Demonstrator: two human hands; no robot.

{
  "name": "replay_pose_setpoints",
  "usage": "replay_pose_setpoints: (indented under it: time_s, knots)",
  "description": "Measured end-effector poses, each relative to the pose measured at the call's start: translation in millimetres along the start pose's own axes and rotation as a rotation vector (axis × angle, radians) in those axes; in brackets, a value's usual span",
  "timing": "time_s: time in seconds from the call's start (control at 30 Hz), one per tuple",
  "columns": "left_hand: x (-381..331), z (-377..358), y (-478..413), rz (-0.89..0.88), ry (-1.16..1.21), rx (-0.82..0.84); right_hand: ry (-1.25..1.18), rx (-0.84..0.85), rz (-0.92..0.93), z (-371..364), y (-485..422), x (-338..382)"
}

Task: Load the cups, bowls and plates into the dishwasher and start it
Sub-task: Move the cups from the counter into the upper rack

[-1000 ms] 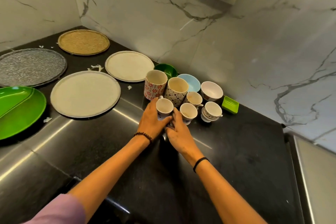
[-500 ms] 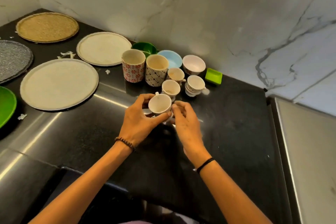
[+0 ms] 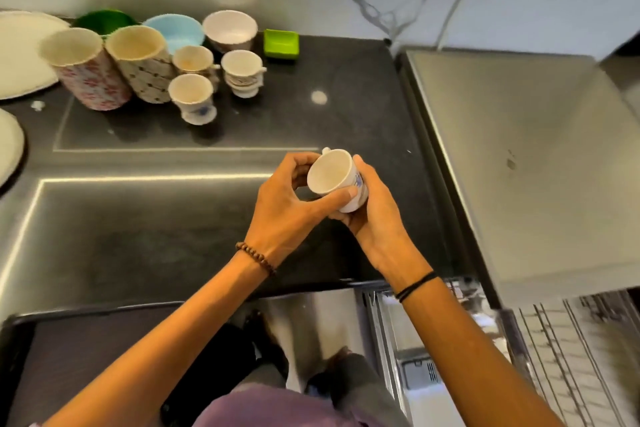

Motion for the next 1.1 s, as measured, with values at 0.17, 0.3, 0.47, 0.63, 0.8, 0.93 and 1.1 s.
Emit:
replay_pose_setpoints:
  time_s: [0.17, 0.3, 0.47, 0.63, 0.8, 0.93, 1.1]
  knots:
    - [-17, -75, 27, -0.035, -0.049, 0.122, -0.024, -0.065, 0.044, 76, 47, -2]
    - [-31, -138, 59, -0.056, -0.080, 0.154, -0.062, -0.070, 0.059, 134, 92, -5]
    - [-37, -226, 105, -0.039, -0.088, 0.172, -0.131, -0.082, 0.055, 223, 149, -22]
    - [-26, -310, 131, -0.008, -0.122, 0.247, -0.196, -0.086, 0.056, 305, 187, -41]
    - [4, -380, 143, 0.039, -0.224, 0.397, -0.282, -0.121, -0.025, 377, 207, -66]
    - [48, -421, 142, 0.107, -0.501, 0.581, -0.145, -0.144, -0.067, 424, 209, -86]
    - [97, -440, 150, 0.206, -0.886, 0.718, 0.171, -0.217, -0.056, 474, 202, -104]
Point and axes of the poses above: each hand's wrist, its own y-axis away from the middle knuckle, its own z-axis out of the back of the hand, x = y × z, the point moved 5 cm from there along -y, towards the middle knuckle, and after that the axes turned 9 degrees about x, right-handed, at the moved point
